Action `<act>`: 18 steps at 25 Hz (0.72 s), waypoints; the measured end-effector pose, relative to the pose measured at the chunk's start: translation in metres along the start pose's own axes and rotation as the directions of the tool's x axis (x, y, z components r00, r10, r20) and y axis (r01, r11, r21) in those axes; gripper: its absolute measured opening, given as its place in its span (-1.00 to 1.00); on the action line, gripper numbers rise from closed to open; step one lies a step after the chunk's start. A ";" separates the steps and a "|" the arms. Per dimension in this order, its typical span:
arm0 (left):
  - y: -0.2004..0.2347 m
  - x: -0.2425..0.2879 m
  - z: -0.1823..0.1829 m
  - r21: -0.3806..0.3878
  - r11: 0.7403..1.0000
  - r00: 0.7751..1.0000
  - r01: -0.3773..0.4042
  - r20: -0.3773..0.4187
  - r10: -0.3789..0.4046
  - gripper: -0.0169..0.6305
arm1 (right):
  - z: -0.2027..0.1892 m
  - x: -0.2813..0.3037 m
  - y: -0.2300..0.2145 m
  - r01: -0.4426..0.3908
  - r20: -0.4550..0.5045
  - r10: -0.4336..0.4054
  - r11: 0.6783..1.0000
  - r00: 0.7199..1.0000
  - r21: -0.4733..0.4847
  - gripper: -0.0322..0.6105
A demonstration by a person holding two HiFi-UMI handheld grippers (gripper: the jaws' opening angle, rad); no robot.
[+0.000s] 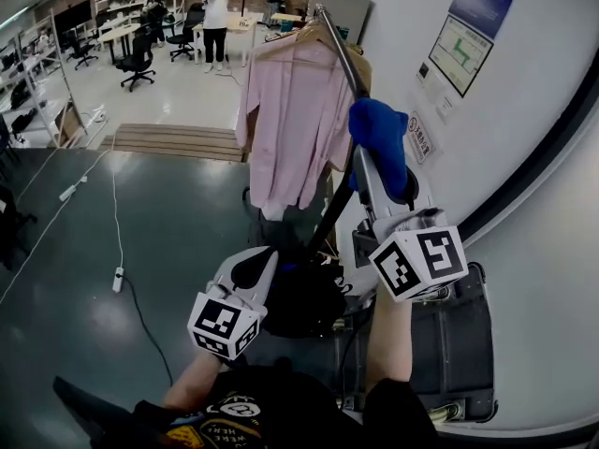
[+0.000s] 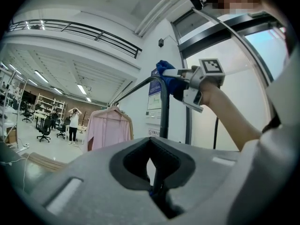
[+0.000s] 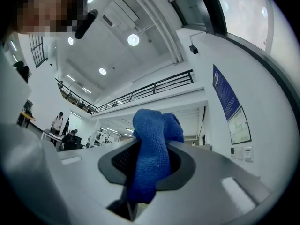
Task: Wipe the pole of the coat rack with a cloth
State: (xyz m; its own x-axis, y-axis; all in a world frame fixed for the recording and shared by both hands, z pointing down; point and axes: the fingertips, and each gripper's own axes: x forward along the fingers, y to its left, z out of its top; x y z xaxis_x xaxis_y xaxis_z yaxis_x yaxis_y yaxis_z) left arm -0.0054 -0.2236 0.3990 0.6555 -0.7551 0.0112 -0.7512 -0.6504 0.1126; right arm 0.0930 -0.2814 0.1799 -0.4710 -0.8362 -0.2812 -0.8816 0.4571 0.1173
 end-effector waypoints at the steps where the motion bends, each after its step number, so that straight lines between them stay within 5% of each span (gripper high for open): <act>1: -0.001 0.001 0.001 0.003 1.000 1.000 0.003 0.002 -0.003 -0.93 | 0.003 0.006 -0.002 0.005 0.004 -0.005 1.000 1.000 0.005 -0.63; 10: 0.003 0.006 -0.005 -0.003 1.000 1.000 -0.004 -0.011 0.004 -0.94 | -0.017 -0.026 0.011 -0.086 0.104 0.079 0.994 0.991 0.068 -0.63; 18: -0.012 0.022 -0.020 -0.014 0.999 0.998 0.049 -0.048 -0.050 -0.93 | -0.154 -0.084 0.041 -0.078 -0.173 0.103 0.986 0.980 0.144 -0.64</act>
State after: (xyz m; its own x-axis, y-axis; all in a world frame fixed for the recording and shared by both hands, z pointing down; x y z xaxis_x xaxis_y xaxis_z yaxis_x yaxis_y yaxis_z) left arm 0.0194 -0.2304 0.4178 0.6949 -0.7171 0.0537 -0.7171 -0.6854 0.1265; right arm 0.0920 -0.2389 0.3546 -0.5572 -0.8245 -0.0990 -0.8286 0.5599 0.0003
